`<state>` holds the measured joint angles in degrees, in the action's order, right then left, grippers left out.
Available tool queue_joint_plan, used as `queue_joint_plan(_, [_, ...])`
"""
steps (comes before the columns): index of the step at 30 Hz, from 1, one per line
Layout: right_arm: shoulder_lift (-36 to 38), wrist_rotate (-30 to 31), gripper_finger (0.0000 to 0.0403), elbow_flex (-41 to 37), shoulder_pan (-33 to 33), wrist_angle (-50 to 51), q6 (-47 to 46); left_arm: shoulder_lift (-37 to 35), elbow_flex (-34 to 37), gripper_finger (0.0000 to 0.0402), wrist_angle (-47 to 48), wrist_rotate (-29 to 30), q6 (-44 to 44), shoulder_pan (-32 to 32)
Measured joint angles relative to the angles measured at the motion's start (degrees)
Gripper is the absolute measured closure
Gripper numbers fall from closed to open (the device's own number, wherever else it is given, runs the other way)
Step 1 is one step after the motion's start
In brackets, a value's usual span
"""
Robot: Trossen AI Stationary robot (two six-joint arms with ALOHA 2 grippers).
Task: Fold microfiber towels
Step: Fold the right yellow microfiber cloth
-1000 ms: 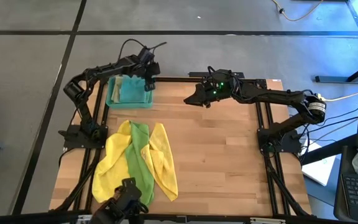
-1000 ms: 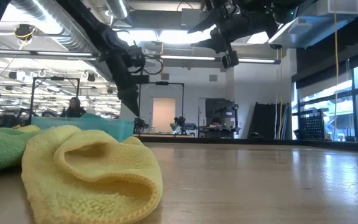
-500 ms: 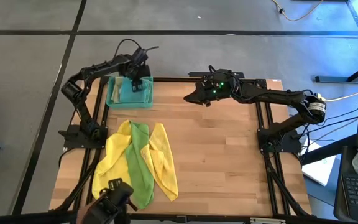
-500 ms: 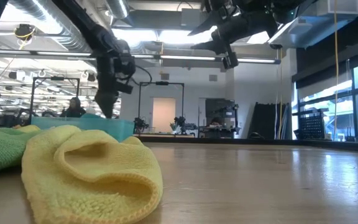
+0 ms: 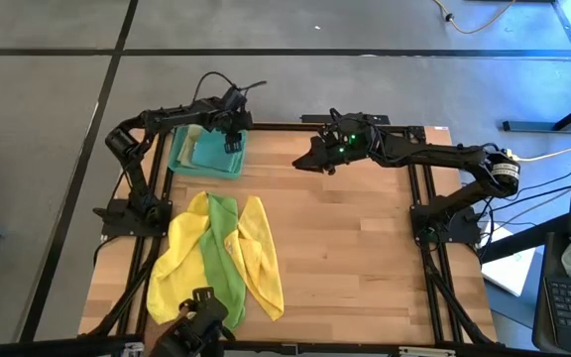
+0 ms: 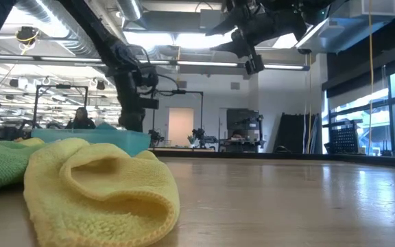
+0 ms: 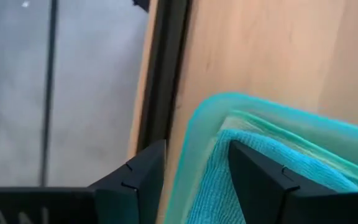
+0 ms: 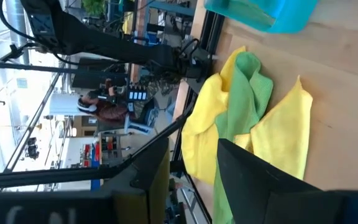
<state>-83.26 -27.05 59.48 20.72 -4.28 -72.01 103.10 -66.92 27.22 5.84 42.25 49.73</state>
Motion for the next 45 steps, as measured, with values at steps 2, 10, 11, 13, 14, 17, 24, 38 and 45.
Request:
queue_joint_plan(2, [0.00, 0.26, 0.0265, 0.00, 0.02, 0.09, -0.02, 0.02, -0.10, 0.0234, 0.45, 3.96, 0.27, -0.33])
queue_joint_plan(10, [0.00, 0.42, 0.0265, 0.00, 0.08, 0.03, 0.58, -2.64, -4.07, 0.0239, 8.36, 11.05, -1.10, 2.02])
queue_joint_plan(11, [0.00, 0.45, 0.0265, 0.00, 0.08, -0.01, 0.79, -3.43, -4.30, 0.0241, 9.32, 10.66, -1.73, 2.35])
queue_joint_plan(13, [0.00, 1.14, 0.0265, 0.00, 0.08, -0.01, 1.55, -4.89, -4.55, 0.0243, 10.31, 8.62, -2.69, 2.95])
queue_joint_plan(14, [0.00, 1.55, 0.0265, 0.00, 0.08, -0.01, 1.62, -5.73, -4.55, 0.0244, 11.28, 8.27, -2.73, 3.14])
queue_joint_plan(17, [0.00, 2.69, 0.0265, 0.00, 0.17, -0.04, 1.86, -7.66, -4.56, 0.0245, 12.73, 9.33, -2.70, 3.37])
queue_joint_plan(24, [0.00, 4.02, 0.0265, 0.00, 0.17, -0.04, 2.03, -7.87, -3.42, 0.0245, 14.73, 8.60, -5.29, 8.14])
queue_joint_plan(38, [0.00, 1.29, 0.0265, 0.00, -1.25, -0.01, 2.06, -0.79, -3.06, 0.0245, 20.58, 14.22, -15.05, 9.52])
queue_joint_plan(45, [0.21, 0.68, 0.0265, 0.00, 0.47, -0.41, 8.65, -10.73, -6.37, 0.0263, 22.47, 9.62, -21.56, 7.14])
